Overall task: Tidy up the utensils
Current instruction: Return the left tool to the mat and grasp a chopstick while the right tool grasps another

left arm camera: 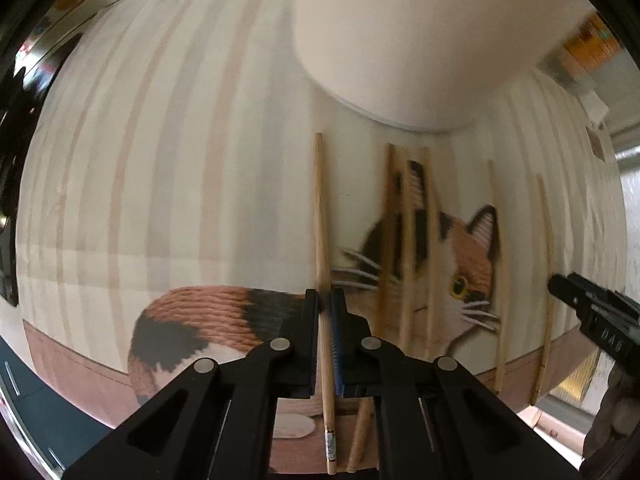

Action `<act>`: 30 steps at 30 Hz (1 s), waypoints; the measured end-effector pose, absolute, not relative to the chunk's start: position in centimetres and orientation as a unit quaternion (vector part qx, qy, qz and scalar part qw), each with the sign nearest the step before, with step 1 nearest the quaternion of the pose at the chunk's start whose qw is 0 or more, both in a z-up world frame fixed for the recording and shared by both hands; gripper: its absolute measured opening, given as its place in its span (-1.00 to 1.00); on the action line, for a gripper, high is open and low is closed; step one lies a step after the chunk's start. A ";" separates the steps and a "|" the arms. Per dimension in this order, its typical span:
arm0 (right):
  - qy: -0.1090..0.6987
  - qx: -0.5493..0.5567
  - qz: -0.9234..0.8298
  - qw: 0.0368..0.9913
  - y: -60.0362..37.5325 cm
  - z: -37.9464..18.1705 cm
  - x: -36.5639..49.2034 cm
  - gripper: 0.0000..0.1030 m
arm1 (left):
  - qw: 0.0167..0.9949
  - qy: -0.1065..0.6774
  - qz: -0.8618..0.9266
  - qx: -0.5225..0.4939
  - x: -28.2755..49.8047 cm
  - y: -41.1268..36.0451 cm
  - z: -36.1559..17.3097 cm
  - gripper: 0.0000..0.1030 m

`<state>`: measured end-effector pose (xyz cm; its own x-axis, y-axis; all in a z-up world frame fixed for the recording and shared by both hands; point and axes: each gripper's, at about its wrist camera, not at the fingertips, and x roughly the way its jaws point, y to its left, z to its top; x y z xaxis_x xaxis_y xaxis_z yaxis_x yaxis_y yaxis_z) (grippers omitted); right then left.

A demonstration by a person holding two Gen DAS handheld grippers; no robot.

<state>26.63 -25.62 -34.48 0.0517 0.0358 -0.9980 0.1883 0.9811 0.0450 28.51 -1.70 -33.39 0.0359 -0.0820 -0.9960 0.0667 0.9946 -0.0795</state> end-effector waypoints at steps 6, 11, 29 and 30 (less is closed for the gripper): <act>0.682 0.045 -0.055 0.728 -23.5 -35.2 26.0 -0.61 | 0.709 0.701 -0.046 -0.060 28.6 0.8 -33.6 -0.93; 0.684 0.056 -0.052 0.726 -24.6 -35.4 26.1 -0.64 | 0.707 0.703 -0.046 -0.062 28.8 1.7 -33.8 -0.89; 0.704 0.030 -0.043 0.709 -20.5 -35.3 27.9 -0.85 | 0.719 0.694 -0.034 -0.009 28.6 -3.8 -33.9 -0.88; 0.702 0.027 -0.043 0.710 -20.3 -35.3 27.8 -0.85 | 0.719 0.694 -0.034 -0.008 28.6 -3.8 -33.9 -0.87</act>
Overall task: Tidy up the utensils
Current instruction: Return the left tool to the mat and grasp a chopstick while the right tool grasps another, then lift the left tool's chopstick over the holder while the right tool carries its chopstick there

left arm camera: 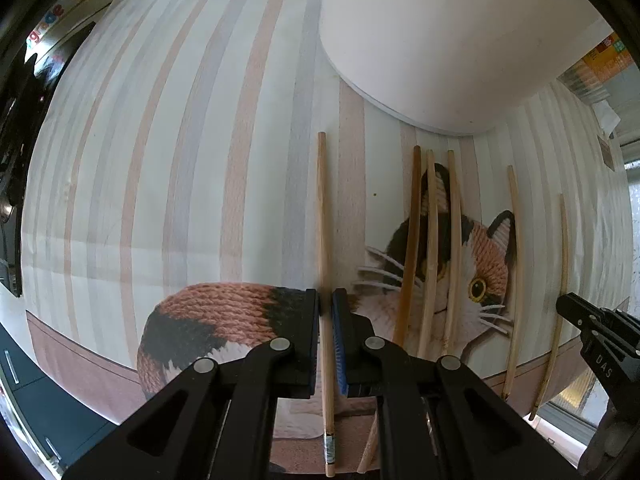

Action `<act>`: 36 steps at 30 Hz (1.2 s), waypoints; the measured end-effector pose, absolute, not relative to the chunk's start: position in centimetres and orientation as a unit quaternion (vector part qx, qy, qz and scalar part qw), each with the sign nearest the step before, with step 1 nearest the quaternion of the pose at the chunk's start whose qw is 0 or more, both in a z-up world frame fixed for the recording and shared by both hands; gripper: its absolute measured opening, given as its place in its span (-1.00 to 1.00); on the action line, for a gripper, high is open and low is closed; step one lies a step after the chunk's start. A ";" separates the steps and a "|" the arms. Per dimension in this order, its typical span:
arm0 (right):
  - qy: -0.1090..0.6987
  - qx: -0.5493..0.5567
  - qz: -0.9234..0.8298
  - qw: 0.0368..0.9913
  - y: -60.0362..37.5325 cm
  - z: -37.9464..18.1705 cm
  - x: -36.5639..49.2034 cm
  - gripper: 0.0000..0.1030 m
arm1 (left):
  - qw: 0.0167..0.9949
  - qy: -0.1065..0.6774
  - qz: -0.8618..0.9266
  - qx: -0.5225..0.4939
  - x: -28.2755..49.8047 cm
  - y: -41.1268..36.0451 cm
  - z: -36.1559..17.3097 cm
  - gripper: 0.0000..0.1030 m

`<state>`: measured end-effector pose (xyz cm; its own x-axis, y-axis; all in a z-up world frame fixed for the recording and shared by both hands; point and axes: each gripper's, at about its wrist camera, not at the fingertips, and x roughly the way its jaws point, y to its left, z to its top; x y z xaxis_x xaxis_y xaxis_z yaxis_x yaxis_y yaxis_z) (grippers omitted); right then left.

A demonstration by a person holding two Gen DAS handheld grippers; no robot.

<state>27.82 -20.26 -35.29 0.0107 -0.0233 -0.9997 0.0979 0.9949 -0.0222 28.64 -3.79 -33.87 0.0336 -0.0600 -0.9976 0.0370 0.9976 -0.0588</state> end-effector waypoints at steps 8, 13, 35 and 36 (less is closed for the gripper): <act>0.701 0.021 -0.041 0.712 -19.5 -35.5 27.3 -0.85 | 0.718 0.696 -0.029 0.003 28.9 -4.3 -33.8 -0.86; 0.697 0.013 -0.042 0.715 -19.7 -35.4 27.7 -0.86 | 0.722 0.692 -0.019 0.001 28.6 -3.6 -34.3 -0.90; 0.537 0.078 -0.070 0.837 -21.2 -24.6 27.6 -0.87 | 0.847 0.527 0.029 -0.056 29.8 2.1 -19.0 -0.91; 0.530 0.086 -0.068 0.841 -21.3 -24.1 27.5 -0.87 | 0.851 0.521 0.029 -0.064 29.9 2.3 -18.2 -0.91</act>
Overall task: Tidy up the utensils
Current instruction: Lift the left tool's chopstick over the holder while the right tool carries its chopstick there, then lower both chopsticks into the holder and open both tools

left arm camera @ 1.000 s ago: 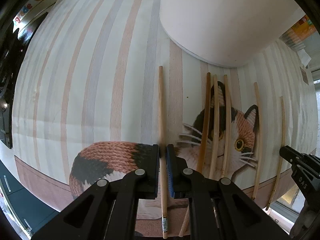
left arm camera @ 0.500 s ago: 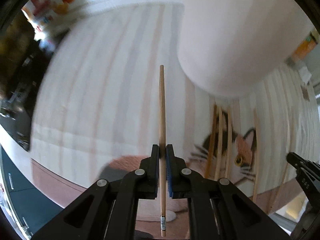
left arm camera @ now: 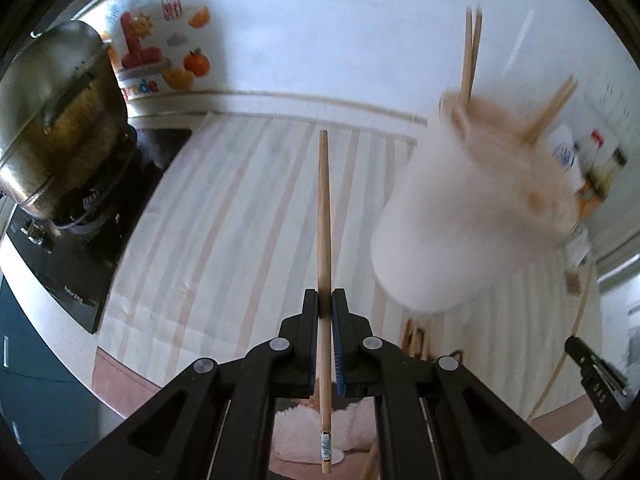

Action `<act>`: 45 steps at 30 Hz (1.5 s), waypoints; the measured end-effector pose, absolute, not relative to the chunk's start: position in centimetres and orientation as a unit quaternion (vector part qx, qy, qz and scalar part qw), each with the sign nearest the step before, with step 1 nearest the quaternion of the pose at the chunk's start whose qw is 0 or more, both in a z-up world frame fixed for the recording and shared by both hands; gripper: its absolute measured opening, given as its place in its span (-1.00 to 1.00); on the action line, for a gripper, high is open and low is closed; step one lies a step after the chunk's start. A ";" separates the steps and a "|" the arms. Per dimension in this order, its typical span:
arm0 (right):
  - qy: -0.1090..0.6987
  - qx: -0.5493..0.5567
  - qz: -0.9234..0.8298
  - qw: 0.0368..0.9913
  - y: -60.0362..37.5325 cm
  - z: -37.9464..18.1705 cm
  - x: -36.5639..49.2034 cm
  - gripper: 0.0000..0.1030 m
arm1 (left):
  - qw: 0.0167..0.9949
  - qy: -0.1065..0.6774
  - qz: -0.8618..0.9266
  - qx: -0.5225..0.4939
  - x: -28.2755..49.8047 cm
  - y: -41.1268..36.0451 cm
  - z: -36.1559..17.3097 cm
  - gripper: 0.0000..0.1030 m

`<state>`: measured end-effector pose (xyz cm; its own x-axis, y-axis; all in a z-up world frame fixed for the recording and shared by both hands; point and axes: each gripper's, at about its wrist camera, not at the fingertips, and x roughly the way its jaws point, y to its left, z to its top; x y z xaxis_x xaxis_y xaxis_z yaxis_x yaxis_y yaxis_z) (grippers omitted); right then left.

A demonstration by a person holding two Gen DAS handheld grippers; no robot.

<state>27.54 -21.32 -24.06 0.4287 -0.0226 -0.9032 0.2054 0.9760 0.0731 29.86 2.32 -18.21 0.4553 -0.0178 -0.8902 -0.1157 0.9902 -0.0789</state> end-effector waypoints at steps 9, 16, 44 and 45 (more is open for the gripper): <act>0.437 0.202 -0.036 0.876 -22.1 -16.0 29.6 -0.87 | 0.885 0.443 -0.001 -0.141 30.3 3.3 -9.0 -0.91; 0.364 0.250 -0.010 0.897 -22.0 -9.6 34.1 -0.87 | 0.916 0.361 -0.033 -0.173 32.3 2.8 -1.0 -0.91; 0.276 0.217 -0.013 0.936 -18.4 -11.1 45.8 -0.86 | 0.943 0.312 -0.065 -0.097 45.8 -3.8 -7.7 -0.91; 0.277 0.214 -0.012 0.937 -18.3 -11.0 45.7 -0.86 | 0.943 0.314 -0.065 -0.093 45.7 -3.9 -7.9 -0.91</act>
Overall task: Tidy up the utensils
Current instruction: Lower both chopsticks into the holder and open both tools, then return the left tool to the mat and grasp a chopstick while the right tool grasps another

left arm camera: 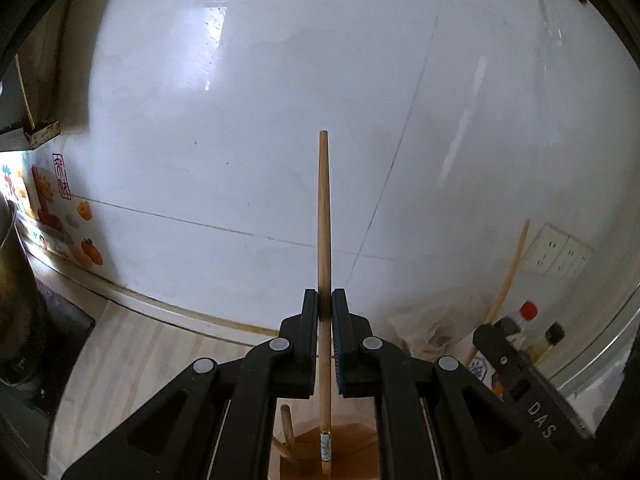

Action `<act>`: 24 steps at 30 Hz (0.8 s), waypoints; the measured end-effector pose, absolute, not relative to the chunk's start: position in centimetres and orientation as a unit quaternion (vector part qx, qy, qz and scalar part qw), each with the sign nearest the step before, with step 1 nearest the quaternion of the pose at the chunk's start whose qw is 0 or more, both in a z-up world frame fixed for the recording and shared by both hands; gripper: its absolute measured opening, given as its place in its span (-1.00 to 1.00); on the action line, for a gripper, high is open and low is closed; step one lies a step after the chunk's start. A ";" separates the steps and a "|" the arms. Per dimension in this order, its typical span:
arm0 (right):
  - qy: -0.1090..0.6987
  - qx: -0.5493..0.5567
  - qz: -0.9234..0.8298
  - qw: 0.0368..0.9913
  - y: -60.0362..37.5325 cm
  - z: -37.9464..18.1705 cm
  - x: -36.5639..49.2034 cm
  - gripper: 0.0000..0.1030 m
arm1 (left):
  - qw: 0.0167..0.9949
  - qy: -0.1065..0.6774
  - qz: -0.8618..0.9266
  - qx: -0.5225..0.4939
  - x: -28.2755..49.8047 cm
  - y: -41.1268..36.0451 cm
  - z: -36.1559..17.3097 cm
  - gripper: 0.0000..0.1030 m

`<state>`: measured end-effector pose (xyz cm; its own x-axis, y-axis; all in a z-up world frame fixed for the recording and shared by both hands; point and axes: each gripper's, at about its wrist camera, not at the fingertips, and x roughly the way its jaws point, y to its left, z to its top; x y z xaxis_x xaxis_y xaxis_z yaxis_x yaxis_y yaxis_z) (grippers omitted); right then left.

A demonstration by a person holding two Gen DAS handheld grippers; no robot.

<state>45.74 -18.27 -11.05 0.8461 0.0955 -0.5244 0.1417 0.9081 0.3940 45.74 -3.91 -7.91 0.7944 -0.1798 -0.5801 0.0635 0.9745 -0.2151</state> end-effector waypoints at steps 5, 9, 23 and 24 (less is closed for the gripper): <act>0.282 0.198 0.002 0.939 -17.9 -11.4 45.1 -0.86 | 0.939 0.328 -0.060 -0.082 45.3 -4.0 -8.4 -0.91; 0.293 0.198 0.013 0.935 -18.0 -11.8 44.6 -0.86 | 0.935 0.342 -0.062 -0.071 44.9 -4.0 -8.7 -0.90; 0.334 0.182 0.045 0.924 -20.0 -9.0 40.8 -0.04 | 0.929 0.365 -0.017 -0.062 38.6 -0.6 -3.3 0.59; 0.334 0.181 0.045 0.924 -20.3 -8.6 40.3 -0.03 | 0.926 0.372 -0.011 -0.062 38.1 -0.2 -3.3 0.69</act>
<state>40.29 -20.27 -8.62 0.7734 0.2036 -0.6003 0.0376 0.9306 0.3642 38.12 -0.23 -3.27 0.7232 -0.0667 -0.6874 -0.0257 0.9920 -0.1233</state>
